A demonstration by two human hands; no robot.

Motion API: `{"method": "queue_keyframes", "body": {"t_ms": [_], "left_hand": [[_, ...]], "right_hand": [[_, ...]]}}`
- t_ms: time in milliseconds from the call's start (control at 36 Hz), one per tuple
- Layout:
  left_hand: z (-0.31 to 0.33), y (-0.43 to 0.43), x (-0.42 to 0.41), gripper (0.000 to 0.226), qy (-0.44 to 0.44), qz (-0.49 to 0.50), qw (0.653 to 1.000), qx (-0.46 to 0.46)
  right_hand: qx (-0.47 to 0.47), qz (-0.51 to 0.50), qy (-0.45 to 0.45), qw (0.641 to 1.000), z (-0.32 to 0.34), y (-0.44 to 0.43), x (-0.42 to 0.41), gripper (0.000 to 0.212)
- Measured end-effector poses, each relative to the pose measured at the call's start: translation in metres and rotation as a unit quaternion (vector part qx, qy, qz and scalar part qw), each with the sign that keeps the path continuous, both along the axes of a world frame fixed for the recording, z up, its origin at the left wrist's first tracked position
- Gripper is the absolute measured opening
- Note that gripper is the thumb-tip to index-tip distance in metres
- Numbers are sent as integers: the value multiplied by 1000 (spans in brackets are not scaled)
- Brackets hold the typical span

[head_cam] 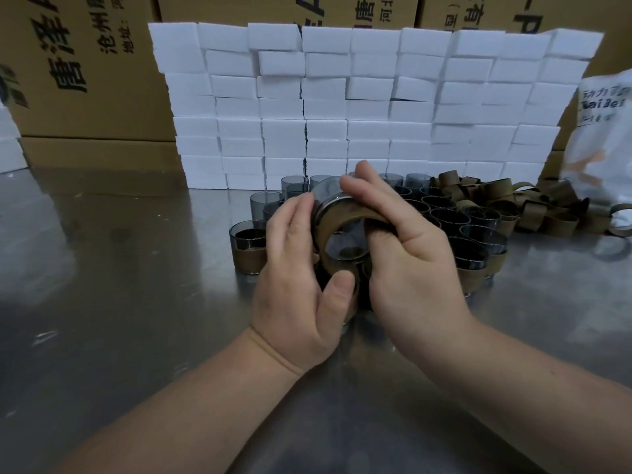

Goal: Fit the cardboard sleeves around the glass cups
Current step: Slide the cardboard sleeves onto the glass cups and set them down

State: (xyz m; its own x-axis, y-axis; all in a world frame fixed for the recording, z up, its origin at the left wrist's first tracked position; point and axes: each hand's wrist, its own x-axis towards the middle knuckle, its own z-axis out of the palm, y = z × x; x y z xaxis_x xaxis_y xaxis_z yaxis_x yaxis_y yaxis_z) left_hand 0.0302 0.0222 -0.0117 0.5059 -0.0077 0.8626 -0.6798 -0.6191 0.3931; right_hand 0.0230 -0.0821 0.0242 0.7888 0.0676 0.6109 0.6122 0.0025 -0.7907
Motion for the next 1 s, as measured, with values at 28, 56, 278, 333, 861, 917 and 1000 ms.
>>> {"method": "queue_keyframes", "body": {"t_ms": [28,56,278,333,861,917,1000], "left_hand": [[0,0,1,83,2,7,1000,-3],[-1,0,2,78,6,13,1000,-8],[2,0,5,60,8,17,996,-87],[2,0,6,60,7,5,994,-105],[5,1,8,54,-15,-3,986,-165],[6,1,7,51,-24,3,988,-155],[6,2,7,47,-36,9,989,-145]], "right_hand": [[-5,3,2,1000,-1,0,0,59],[-10,6,5,1000,-1,1,0,59],[-32,31,53,998,-4,-2,5,78],[-10,39,56,998,-4,0,4,74],[-109,67,47,991,-7,-11,13,90],[-99,65,47,992,-7,-11,13,93],[-74,71,50,993,-8,-11,13,86]]}}
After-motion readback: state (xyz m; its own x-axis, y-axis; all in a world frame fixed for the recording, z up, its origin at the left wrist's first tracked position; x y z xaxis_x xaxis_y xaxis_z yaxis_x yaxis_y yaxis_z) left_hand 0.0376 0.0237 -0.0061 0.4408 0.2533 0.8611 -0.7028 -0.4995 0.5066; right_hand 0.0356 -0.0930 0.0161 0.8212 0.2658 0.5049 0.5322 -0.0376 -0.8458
